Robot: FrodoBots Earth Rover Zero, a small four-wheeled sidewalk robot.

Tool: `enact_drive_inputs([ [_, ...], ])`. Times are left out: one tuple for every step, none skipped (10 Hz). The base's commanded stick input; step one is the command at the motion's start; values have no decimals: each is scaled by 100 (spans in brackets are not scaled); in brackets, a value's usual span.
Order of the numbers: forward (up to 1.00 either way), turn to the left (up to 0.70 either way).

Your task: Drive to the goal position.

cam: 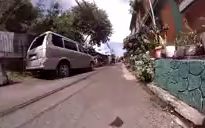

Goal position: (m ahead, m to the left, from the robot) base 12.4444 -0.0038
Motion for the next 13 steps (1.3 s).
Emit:
enact_drive_inputs([
  [70,0],
  [70,0],
  [70,0],
  [70,0],
  [70,0],
  [70,0],
  [70,0],
  [70,0],
  [70,0],
  [70,-13],
  [70,-26],
  [70,0],
  [70,0],
])
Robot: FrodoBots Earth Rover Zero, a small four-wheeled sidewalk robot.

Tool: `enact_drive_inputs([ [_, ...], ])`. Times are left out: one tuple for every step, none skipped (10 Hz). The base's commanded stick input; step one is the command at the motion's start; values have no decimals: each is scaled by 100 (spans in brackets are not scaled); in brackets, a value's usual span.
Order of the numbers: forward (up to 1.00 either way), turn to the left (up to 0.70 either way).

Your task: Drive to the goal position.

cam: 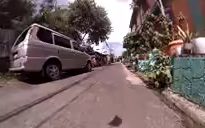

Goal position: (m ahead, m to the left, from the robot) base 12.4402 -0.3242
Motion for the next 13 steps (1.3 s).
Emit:
enact_drive_inputs([
  [70,0],
  [70,0],
  [70,0],
  [70,-1],
  [70,-23],
  [70,-12],
  [70,0],
  [70,-4],
  [70,-20],
  [70,-24],
  [70,-15],
  [70,-2],
  [70,-9],
])
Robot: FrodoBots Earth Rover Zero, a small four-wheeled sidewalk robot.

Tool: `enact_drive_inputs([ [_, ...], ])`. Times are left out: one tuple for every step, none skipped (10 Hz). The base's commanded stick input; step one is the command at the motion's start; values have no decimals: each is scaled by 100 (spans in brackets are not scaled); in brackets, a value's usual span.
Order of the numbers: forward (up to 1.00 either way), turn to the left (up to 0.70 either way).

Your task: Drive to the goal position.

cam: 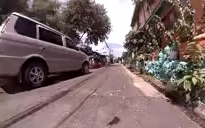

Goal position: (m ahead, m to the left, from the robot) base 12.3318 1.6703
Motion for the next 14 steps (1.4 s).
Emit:
enact_drive_inputs([
  [70,-19],
  [70,-27],
  [70,-27],
  [70,-27],
  [70,-27],
  [70,-27],
  [70,-27],
  [70,-27],
  [70,-27],
  [70,-27],
  [70,-27],
  [70,-27],
  [70,-27],
  [70,-27],
])
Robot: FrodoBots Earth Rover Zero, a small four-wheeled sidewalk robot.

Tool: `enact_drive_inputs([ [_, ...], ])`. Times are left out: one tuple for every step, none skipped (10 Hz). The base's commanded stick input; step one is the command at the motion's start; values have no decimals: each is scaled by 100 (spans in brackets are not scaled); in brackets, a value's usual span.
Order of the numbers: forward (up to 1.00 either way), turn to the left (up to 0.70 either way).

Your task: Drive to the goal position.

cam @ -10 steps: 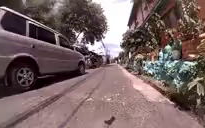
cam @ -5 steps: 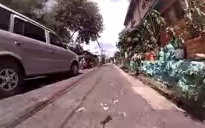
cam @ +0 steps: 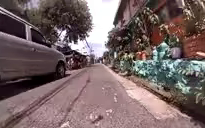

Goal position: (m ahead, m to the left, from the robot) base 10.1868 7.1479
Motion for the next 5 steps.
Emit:
enact_drive_inputs([
  [70,-27],
  [70,-27],
  [70,-21],
  [70,-8],
  [70,0],
])
